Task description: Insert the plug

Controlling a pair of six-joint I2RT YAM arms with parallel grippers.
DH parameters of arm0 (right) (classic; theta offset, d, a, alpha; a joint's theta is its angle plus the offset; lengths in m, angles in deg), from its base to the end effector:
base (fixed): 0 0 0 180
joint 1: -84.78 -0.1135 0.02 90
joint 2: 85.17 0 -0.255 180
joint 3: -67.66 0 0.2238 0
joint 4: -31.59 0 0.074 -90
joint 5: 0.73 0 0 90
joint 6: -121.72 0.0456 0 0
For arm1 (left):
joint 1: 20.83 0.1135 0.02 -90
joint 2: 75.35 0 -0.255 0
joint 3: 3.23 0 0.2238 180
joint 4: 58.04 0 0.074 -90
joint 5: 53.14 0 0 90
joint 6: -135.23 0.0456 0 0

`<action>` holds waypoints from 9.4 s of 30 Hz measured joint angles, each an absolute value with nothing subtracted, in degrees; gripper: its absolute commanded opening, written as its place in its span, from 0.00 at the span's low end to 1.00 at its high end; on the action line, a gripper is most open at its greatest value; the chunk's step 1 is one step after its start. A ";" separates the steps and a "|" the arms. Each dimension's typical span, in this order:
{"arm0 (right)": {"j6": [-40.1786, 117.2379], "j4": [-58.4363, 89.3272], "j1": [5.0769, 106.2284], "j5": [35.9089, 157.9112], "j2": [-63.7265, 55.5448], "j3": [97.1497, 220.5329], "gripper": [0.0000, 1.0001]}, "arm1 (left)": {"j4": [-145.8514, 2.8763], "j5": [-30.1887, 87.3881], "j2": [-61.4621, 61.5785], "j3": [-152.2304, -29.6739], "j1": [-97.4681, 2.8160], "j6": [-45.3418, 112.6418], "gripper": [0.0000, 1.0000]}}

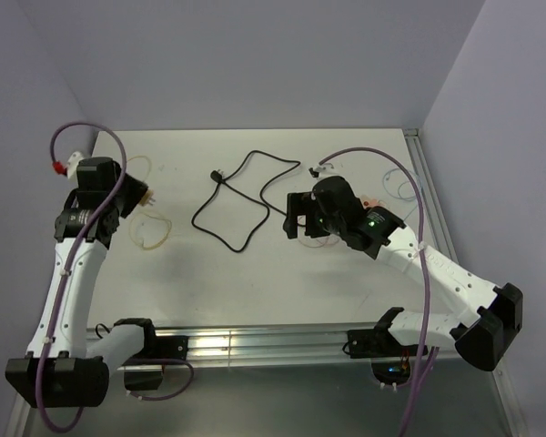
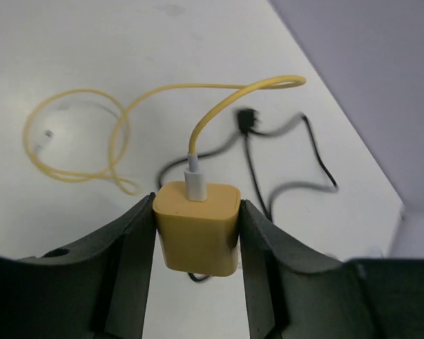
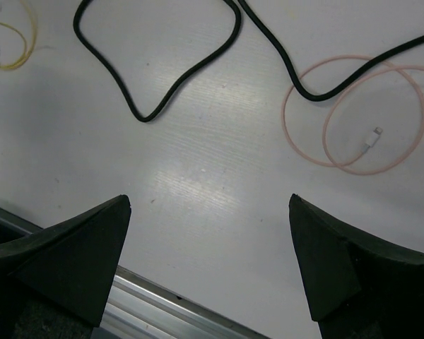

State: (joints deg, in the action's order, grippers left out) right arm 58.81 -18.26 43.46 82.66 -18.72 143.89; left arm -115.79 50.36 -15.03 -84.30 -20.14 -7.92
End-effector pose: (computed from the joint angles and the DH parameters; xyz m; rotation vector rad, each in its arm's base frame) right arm 0.1762 0.1479 0.3085 -0.2248 2.3033 0.4950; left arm 0.1974 0.0130 0.3431 -1.1135 1.9058 -0.2516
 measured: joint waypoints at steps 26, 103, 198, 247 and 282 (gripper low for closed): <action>57.36 -23.42 51.41 107.44 -20.18 160.20 0.95 | -95.70 29.48 -15.56 -82.73 -61.21 28.08 0.00; 57.85 -35.36 39.81 127.77 2.38 166.12 0.48 | -102.56 44.17 -14.64 -78.75 -85.05 41.59 0.00; 3.20 -32.89 79.41 67.42 -6.72 157.07 0.00 | -91.22 57.24 -46.92 -65.81 -84.99 31.01 1.00; -8.86 -18.18 88.57 86.35 2.73 143.63 0.00 | -90.98 56.19 -48.56 -64.87 -84.99 30.75 0.99; -13.80 -15.62 90.12 93.06 3.69 141.93 0.00 | -90.74 55.71 -48.80 -64.06 -84.99 30.95 1.00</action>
